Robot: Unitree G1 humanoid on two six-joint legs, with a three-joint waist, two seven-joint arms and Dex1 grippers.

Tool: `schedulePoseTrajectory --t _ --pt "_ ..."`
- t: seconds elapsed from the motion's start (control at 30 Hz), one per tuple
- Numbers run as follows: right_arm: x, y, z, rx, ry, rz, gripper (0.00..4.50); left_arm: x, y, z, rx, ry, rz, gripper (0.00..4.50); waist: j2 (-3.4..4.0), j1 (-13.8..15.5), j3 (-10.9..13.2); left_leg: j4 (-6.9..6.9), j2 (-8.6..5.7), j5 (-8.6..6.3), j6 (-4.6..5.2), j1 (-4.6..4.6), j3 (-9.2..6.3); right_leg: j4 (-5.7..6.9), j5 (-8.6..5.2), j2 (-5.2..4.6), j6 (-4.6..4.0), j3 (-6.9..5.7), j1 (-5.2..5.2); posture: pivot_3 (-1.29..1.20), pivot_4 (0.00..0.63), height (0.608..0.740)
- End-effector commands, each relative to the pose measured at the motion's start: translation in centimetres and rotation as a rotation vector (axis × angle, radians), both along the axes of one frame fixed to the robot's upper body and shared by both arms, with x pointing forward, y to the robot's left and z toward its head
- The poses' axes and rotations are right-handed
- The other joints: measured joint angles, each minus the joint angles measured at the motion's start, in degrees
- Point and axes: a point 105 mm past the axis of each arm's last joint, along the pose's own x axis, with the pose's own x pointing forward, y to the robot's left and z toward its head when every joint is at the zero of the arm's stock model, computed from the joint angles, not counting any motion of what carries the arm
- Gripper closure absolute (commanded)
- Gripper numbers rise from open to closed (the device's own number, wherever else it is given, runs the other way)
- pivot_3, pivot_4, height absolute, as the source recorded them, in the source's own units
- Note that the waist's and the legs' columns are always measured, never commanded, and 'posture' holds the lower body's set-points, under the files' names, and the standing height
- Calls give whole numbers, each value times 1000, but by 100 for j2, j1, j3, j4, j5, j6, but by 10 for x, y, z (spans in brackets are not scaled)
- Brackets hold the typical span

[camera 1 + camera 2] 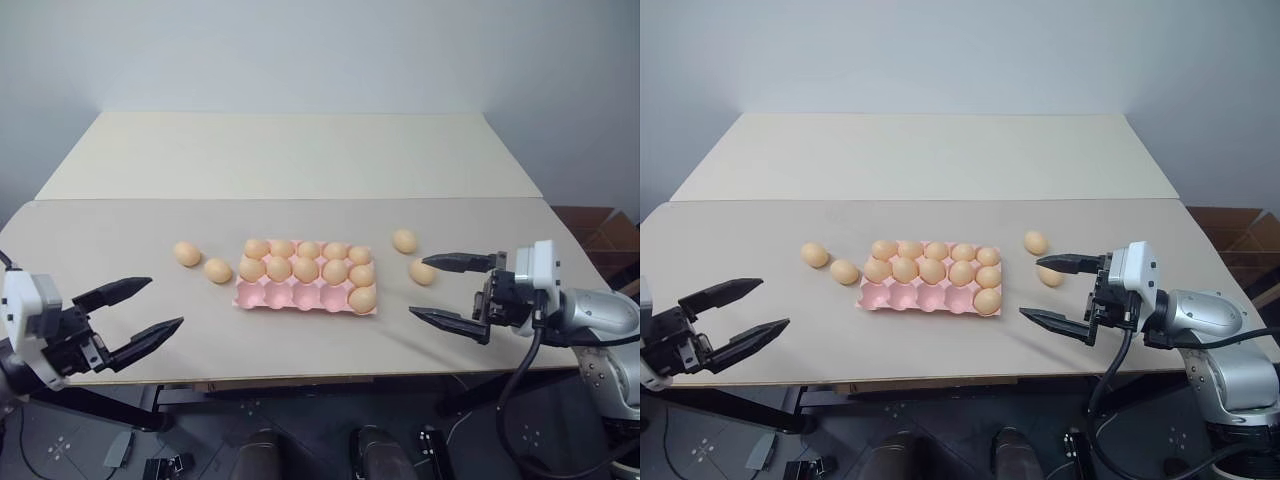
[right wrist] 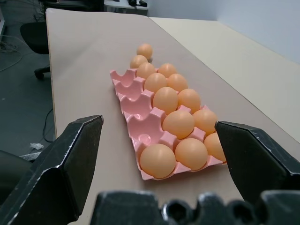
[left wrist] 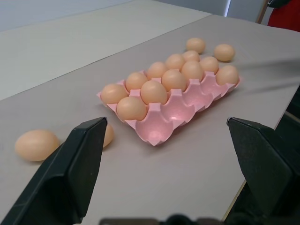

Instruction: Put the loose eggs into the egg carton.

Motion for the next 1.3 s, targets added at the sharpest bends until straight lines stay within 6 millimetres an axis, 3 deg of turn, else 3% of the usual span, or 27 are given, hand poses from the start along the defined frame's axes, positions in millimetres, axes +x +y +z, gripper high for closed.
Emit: schedulePoseTrajectory --t 0.03,0.73,1.13,1.27,1.3 --pt "-2 1 7 -13 -32 4 0 1 1 13 2 -44 7 51 0 0 0 0 0 0 0 0 0 0 0 0 0 0 0 0 150 740" --pt "11 -8 -2 -86 5 -124 0 -1 -4 12 23 -17 -55 51 0 0 0 0 -1 0 0 -1 1 0 -1 0 -2 0 -2 0 150 740" --pt "93 -23 -53 -243 156 -675 0 3 -11 12 19 -7 -105 51 0 -88 0 0 -1 0 0 -5 3 3 12 2 -28 2 -9 0 150 740" --pt "105 -25 -65 -276 208 -749 0 4 -12 13 21 -10 -110 51 0 -116 0 0 -5 0 0 -19 2 1 22 0 -34 2 -17 0 150 740" --pt "108 -25 -68 -270 223 -758 184 4 -12 13 22 -10 -110 11 0 -115 0 0 -5 0 1 -19 1 0 23 0 -33 1 -17 0 150 740"
